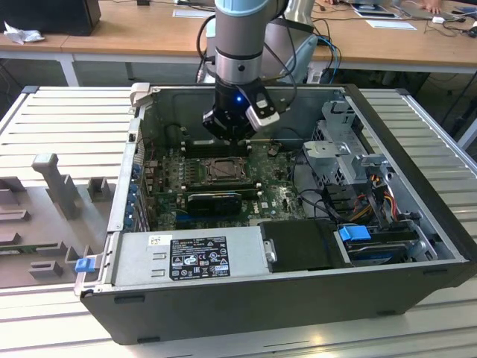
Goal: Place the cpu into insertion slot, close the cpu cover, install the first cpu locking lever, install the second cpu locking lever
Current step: 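Install the second cpu locking lever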
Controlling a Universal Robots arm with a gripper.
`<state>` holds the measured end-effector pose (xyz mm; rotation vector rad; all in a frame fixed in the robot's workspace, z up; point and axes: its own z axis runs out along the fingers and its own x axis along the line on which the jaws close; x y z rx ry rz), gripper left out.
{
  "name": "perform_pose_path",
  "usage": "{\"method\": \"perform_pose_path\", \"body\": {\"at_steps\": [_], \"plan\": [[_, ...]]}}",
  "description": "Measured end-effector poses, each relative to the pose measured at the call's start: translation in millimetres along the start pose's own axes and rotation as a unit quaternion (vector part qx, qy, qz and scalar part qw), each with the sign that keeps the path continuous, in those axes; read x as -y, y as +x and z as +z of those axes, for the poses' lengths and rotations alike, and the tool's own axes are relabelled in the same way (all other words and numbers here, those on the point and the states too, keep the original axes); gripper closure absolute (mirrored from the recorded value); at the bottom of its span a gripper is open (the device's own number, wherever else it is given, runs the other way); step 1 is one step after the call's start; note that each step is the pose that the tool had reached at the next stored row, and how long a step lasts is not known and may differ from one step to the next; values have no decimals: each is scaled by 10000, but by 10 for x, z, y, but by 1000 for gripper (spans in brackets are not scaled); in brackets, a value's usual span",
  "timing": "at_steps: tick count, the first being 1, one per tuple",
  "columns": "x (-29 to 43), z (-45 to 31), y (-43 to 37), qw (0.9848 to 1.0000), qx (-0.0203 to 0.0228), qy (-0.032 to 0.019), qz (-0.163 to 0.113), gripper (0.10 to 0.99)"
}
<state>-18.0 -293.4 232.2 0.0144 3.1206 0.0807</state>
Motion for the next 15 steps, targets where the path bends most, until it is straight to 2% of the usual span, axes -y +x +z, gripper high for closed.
{"method": "perform_pose_path", "body": {"at_steps": [2, 4, 12, 15], "plan": [[-4, -77, -1, 10000, 0, 1, 0, 980], [-1, -115, -3, 10000, 0, 0, -1, 980], [81, -120, -3, 10000, 0, 0, 0, 980], [146, -123, -4, 10000, 0, 0, 0, 980]]}}
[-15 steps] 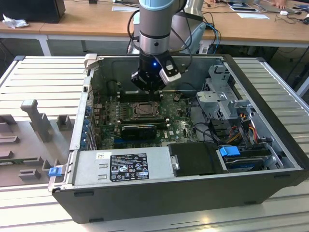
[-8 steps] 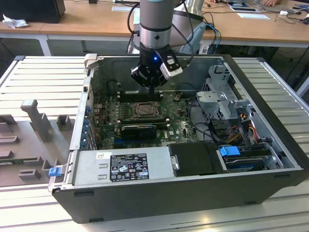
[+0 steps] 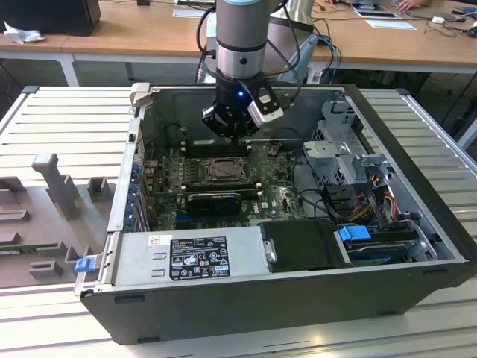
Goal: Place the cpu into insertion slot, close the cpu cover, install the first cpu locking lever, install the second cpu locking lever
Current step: 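Install the second cpu locking lever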
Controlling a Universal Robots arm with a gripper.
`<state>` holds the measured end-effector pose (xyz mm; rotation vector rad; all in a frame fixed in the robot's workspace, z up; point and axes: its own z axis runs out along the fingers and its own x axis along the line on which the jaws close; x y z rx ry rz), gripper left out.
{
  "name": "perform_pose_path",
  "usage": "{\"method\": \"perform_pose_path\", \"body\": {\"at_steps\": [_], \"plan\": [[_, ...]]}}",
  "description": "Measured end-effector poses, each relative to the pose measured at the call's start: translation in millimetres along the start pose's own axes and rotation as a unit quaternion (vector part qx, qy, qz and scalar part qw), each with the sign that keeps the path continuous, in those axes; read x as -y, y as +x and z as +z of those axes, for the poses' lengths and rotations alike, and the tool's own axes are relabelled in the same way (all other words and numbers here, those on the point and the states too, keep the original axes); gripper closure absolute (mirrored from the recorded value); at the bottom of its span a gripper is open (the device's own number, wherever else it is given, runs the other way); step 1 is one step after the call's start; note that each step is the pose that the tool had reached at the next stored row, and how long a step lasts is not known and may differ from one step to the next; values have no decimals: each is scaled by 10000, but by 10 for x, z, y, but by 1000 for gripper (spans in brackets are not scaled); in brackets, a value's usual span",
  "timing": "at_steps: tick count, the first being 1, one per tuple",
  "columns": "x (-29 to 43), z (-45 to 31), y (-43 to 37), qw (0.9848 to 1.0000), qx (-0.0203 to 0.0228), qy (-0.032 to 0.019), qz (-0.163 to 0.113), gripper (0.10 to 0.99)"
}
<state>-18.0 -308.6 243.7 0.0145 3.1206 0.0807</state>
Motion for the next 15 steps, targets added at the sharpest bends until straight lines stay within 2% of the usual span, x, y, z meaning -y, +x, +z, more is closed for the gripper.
{"method": "perform_pose_path", "body": {"at_steps": [4, 8, 10, 15], "plan": [[43, -10, 0, 10000, -1, 1, 0, 980], [43, -89, -2, 10000, 0, 0, 0, 980], [53, -99, -3, 10000, 0, -1, -1, 980], [160, -104, -3, 10000, 0, 0, 0, 980]]}}
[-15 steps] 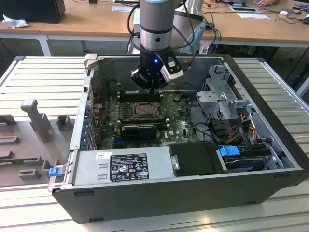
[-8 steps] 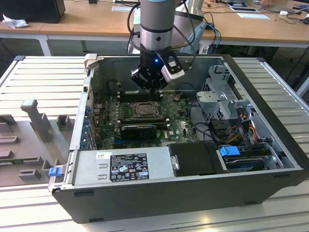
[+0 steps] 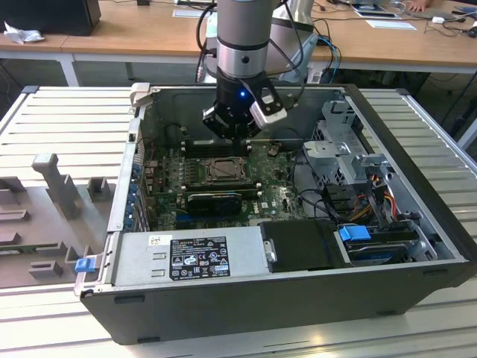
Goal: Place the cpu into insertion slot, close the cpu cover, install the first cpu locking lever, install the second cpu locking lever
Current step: 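Install the second cpu locking lever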
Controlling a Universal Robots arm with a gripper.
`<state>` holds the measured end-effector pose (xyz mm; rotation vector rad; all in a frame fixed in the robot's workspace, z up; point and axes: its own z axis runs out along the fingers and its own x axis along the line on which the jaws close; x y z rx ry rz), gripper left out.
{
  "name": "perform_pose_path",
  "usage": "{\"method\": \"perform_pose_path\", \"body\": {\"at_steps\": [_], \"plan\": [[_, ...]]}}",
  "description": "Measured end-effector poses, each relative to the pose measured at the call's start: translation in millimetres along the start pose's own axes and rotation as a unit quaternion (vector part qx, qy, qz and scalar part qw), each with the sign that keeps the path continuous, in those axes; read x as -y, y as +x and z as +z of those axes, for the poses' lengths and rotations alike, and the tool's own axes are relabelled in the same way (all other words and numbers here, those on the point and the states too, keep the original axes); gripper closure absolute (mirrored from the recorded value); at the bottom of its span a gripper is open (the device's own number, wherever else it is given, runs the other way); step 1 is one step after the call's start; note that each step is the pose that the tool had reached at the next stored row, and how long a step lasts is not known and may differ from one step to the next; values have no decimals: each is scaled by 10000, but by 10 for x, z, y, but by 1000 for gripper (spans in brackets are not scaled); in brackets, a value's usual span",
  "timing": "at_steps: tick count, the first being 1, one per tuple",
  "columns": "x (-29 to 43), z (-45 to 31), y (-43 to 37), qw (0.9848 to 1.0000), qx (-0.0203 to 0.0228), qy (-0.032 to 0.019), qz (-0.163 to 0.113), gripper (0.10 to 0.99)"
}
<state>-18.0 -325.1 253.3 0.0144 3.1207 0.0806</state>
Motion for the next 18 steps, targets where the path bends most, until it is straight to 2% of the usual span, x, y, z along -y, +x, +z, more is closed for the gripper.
{"method": "perform_pose_path", "body": {"at_steps": [2, 5, 9, 13, 18], "plan": [[63, -1, 0, 10000, 1, -1, 0, 980], [273, 6, -1, 10000, -2, 0, 0, 980], [366, 12, -2, 10000, -8, -5, 0, 980], [425, 33, -1, 10000, -78, -32, 5, 980], [497, 39, 1, 10000, -79, -56, 5, 980]]}}
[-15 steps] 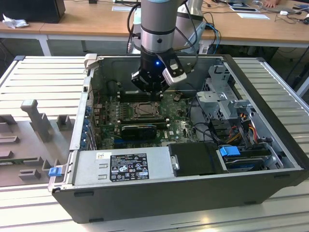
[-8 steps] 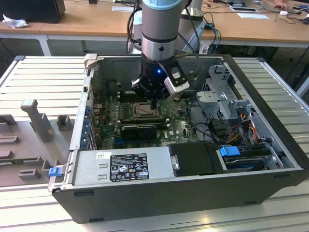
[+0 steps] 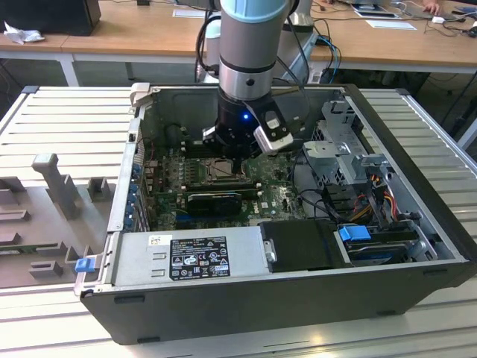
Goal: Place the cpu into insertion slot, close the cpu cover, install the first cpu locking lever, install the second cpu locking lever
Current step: 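Install the second cpu locking lever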
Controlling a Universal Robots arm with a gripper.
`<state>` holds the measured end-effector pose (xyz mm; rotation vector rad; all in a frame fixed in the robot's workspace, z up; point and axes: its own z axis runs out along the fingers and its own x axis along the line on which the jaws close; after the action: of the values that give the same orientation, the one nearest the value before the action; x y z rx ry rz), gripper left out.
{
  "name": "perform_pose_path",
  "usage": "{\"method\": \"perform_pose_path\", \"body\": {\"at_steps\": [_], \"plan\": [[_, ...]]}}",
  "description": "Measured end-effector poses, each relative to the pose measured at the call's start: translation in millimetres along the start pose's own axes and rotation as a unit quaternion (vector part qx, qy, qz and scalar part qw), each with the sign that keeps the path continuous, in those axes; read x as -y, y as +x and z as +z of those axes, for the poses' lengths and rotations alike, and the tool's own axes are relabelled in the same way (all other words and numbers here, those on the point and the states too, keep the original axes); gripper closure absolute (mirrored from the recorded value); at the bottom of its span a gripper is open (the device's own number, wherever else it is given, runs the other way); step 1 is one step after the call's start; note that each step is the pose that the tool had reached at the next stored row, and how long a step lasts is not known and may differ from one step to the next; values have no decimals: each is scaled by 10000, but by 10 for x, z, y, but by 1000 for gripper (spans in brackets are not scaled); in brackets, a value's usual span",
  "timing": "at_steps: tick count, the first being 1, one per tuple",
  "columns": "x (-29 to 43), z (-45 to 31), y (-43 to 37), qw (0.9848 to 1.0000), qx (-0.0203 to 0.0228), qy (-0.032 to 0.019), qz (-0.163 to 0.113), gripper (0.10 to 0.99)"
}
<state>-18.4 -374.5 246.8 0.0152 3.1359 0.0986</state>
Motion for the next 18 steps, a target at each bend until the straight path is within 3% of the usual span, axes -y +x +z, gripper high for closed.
{"method": "perform_pose_path", "body": {"at_steps": [2, 4, 8, 14, 18], "plan": [[23, 14, 45, 10000, -1, -57, -3, 980], [27, 37, 154, 9999, -1, -108, -7, 980], [32, 87, 332, 9999, -2, -138, -9, 980], [40, 214, 358, 9999, -7, -144, -72, 980], [51, 258, 416, 9995, -16, -248, -197, 980]]}}
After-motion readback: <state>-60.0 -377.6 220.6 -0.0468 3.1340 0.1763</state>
